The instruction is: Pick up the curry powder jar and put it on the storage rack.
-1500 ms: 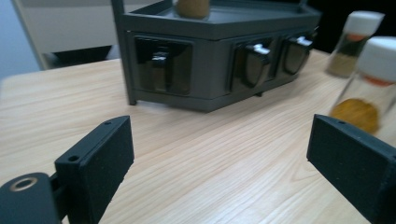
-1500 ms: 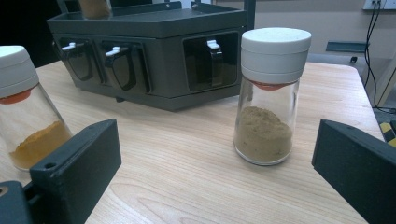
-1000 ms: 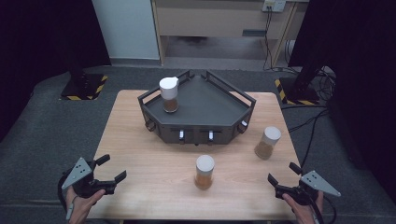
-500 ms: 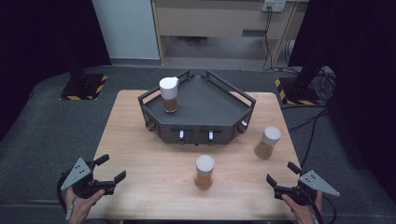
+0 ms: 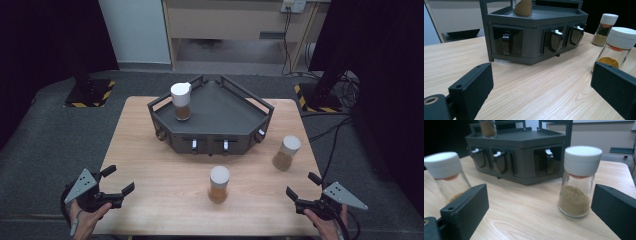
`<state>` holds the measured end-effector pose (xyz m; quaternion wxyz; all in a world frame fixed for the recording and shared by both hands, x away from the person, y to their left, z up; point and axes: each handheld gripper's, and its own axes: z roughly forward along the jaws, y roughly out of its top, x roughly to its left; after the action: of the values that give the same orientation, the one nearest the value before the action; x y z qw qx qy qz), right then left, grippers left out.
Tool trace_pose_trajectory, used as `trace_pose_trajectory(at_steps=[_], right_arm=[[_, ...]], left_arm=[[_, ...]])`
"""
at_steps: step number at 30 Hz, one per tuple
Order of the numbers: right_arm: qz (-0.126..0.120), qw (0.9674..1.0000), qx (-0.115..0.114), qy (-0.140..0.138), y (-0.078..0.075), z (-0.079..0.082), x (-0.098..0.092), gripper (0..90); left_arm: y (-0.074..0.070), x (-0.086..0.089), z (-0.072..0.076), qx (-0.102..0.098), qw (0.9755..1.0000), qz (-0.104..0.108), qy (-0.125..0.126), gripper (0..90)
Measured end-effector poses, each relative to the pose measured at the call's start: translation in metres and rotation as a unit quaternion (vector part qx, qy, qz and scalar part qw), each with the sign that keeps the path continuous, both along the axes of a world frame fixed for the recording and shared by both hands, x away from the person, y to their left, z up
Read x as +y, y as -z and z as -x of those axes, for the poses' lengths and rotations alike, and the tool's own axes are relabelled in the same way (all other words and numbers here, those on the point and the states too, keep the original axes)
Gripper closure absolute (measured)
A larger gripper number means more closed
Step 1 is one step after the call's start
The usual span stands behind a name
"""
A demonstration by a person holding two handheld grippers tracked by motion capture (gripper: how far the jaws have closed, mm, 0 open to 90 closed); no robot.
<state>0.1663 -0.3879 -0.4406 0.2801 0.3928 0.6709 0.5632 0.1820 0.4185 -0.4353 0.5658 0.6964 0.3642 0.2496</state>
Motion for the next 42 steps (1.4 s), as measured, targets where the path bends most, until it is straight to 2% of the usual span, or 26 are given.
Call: trace_pose_trajectory(at_steps=[6, 17, 20, 23, 30, 42], right_arm=[[-0.015, 0.9995, 0.003, -0.029, -0.013, -0.003, -0.010, 3.7], [0.016, 0.9953, 0.005, -0.096, -0.059, -0.023, -0.014, 1.4], [0.009, 0.9937, 0.008, -0.111, -0.068, -0.030, -0.014, 1.0], [0.018, 0.9926, 0.009, -0.120, -0.078, -0.036, -0.010, 1.3], [0.031, 0.9885, 0.020, -0.146, -0.097, -0.051, -0.001, 1.2], [0.077, 0.9788, 0.026, -0.188, -0.134, -0.076, 0.021, 1.1]], left_arm=[[0.000, -0.001, 0.000, 0.002, 1.0000, -0.001, 0.000, 3.1], [-0.001, -0.001, 0.000, 0.006, 1.0000, -0.001, -0.003, 2.6], [-0.001, -0.001, 0.000, 0.010, 0.9999, 0.000, -0.003, 2.5], [-0.001, -0.001, -0.001, 0.011, 0.9999, 0.001, -0.002, 2.4], [-0.001, 0.000, -0.002, 0.015, 0.9999, 0.003, -0.003, 1.8], [0.000, 0.000, -0.002, 0.016, 0.9999, 0.006, 0.000, 1.7]])
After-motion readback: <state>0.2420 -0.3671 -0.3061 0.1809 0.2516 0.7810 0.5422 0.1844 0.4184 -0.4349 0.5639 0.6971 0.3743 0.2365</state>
